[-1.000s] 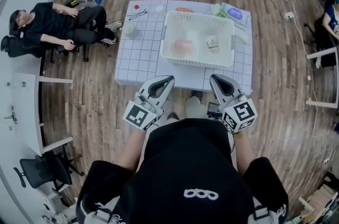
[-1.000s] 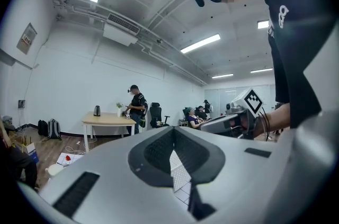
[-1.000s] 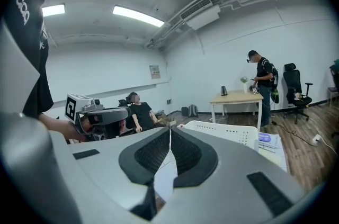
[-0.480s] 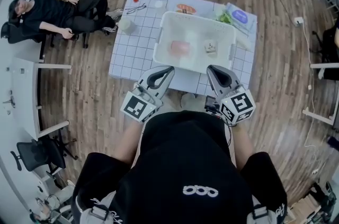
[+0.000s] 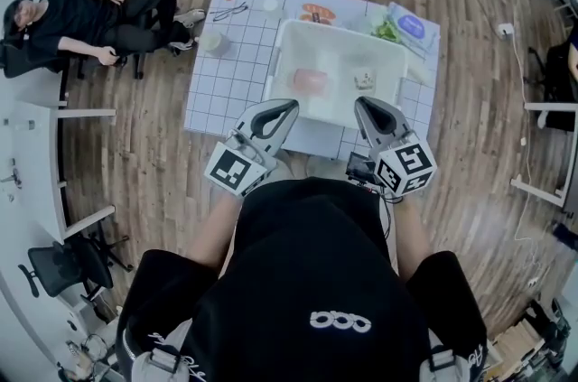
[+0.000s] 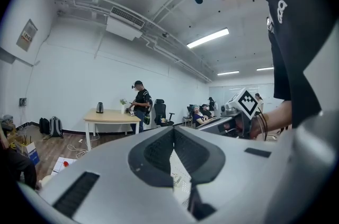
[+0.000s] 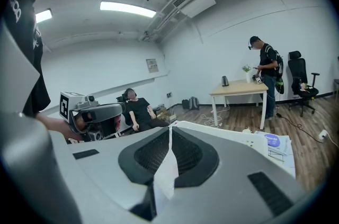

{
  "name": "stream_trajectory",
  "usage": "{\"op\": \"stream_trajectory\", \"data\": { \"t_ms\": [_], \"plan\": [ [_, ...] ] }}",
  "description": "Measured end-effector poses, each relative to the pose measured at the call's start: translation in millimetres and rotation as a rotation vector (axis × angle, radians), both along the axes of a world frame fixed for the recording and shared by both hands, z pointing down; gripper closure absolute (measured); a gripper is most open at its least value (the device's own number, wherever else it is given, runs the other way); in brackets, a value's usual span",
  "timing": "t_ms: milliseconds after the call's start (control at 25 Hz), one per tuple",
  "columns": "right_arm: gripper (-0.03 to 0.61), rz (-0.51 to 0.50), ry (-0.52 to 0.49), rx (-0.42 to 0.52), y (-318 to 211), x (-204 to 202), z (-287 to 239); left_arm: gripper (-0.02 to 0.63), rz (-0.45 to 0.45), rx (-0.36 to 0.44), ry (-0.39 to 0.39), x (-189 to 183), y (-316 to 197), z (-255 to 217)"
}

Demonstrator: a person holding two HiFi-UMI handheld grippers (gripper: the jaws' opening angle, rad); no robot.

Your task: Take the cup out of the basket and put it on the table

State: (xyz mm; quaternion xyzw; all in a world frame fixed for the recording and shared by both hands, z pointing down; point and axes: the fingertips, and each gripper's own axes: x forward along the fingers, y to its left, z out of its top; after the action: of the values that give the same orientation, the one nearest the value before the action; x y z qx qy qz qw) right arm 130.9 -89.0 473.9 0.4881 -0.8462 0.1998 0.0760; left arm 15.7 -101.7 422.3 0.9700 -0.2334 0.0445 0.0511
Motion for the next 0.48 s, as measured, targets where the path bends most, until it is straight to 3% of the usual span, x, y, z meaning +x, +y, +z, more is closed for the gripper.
{"op": "stream_trajectory", "data": {
  "t_ms": [200,480],
  "plan": [
    [0.552,-0.008,-0.015,-0.068,-13.0,-8.8,17.5,0.606,0.033,-0.015,0.018,-6.5,-3.4,5.1],
    [0.542,-0.043,-0.041,-0.250,-44.4,-19.7,70.9,0.606,0.066,-0.011,0.016,-8.8,-6.1,14.1]
  ]
}}
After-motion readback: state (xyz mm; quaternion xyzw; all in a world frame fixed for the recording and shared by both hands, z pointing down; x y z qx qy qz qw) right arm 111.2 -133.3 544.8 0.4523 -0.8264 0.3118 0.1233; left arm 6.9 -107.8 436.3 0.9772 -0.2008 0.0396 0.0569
